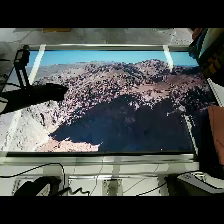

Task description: Fold the clothes and pants, and hang the long-sleeved shirts on hangers.

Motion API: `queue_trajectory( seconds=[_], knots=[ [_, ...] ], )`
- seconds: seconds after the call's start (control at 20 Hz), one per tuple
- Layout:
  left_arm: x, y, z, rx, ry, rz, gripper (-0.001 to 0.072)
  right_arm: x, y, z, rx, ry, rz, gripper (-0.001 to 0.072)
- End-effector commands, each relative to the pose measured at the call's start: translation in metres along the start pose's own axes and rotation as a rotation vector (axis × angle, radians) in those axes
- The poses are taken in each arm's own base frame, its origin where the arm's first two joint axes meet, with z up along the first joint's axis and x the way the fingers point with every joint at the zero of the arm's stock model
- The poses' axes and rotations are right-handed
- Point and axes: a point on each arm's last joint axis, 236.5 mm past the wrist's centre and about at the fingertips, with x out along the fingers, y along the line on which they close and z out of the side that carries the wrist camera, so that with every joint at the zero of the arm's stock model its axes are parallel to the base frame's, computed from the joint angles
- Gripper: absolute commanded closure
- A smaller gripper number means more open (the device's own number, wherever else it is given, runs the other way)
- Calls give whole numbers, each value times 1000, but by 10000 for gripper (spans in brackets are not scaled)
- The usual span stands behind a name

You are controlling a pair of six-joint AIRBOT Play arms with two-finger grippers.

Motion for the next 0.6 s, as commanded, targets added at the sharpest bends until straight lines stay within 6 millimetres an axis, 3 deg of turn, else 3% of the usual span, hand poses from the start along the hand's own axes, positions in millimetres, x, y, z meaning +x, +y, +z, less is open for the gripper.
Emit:
queue_trajectory(
  seconds=[0.0, 0.05, 0.15, 0.3, 0.4, 0.55],
  knots=[
    [-2, 26, -4, 90, 21, 111, 698, 14, 140, -80, -423, 135, 333, 693],
    [-2, 26, -4, 90, 21, 111, 698, 17, 165, -116, -578, 176, 352, 693],
    [-2, 26, -4, 90, 20, 111, 698, 14, 193, -170, -823, 199, 336, 693],
    [-2, 26, -4, 90, 21, 111, 698, -18, 217, -234, -1115, 176, 333, 694],
    [-2, 26, -4, 89, 21, 111, 698, -39, 214, -251, -1267, 117, 283, 694],
    [-2, 26, -4, 90, 21, 111, 698, -60, 212, -249, -1278, 41, 243, 694]
  ],
)
